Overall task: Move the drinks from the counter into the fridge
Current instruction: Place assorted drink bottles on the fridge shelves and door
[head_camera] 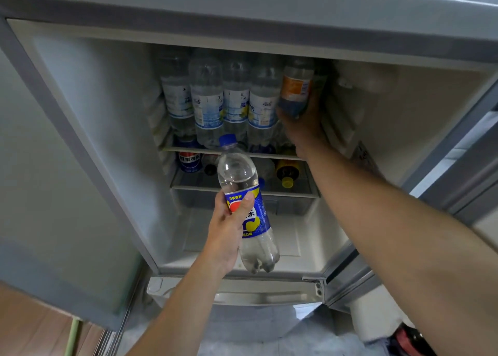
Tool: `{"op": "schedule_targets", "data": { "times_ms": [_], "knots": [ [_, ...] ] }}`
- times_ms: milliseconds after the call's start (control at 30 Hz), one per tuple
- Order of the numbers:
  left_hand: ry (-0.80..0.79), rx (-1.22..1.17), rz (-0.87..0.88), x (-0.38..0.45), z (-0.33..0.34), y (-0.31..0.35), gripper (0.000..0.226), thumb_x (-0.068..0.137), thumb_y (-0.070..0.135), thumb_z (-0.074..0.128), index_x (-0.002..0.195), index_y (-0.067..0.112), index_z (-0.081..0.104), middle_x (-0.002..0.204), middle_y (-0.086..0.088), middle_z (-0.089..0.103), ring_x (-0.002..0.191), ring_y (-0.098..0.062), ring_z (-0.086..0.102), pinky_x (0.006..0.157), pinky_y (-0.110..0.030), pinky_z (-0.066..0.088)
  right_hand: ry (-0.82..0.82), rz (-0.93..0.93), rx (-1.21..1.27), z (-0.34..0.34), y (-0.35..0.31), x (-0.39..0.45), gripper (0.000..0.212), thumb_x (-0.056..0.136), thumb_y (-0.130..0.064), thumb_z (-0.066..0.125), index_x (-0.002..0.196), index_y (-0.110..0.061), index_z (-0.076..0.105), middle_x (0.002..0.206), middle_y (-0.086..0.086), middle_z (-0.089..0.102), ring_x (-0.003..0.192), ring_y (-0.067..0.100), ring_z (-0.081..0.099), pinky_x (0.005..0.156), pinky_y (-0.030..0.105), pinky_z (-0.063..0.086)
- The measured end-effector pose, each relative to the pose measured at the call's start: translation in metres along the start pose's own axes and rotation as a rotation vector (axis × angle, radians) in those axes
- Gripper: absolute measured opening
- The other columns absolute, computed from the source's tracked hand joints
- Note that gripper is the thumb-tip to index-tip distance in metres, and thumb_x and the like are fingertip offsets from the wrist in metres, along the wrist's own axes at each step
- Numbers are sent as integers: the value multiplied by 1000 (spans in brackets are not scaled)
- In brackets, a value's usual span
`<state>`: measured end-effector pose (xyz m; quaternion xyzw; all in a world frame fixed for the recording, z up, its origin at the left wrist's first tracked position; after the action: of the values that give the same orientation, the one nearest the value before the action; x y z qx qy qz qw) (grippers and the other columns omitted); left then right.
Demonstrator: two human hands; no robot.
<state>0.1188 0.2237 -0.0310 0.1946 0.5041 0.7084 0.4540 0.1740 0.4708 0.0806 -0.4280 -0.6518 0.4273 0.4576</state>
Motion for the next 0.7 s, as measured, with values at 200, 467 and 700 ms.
{"op": "schedule_targets", "data": {
  "times_ms": [200, 467, 700],
  "knots": [
    [-19, -16, 13, 2, 3, 5, 61, 67, 42, 77, 124, 32, 58, 112, -3, 73, 102, -23, 70, 89, -41, 57, 96, 70, -199, -9, 25, -14, 55, 96, -22, 63, 146, -23, 41, 145, 3, 51, 130, 24, 52, 104, 42, 49],
    [-20, 5, 48, 8, 8, 10, 60, 66, 45, 77, 122, 34, 59, 113, -1, 73, 102, -19, 71, 89, -40, 57, 114, 36, -337, -1, 23, -7, 38, 97, -21, 60, 135, -18, 54, 137, 5, 59, 127, 25, 56, 101, 38, 49],
    [-66, 95, 101, 21, 28, 27, 57, 68, 47, 77, 121, 39, 56, 111, 6, 73, 100, -14, 72, 80, -30, 59, 159, 76, -127, -18, 27, -20, 37, 94, -15, 63, 131, -14, 60, 127, 6, 65, 111, 20, 61, 89, 30, 50]
  ]
}}
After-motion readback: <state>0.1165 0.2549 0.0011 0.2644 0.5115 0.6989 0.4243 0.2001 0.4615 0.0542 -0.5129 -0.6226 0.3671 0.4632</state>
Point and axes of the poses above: each hand's wrist, its own x-axis towards the middle knuckle, its own z-axis out of the palm, y = z × x, the point moved 7 cm from there along x, towards the middle knuckle
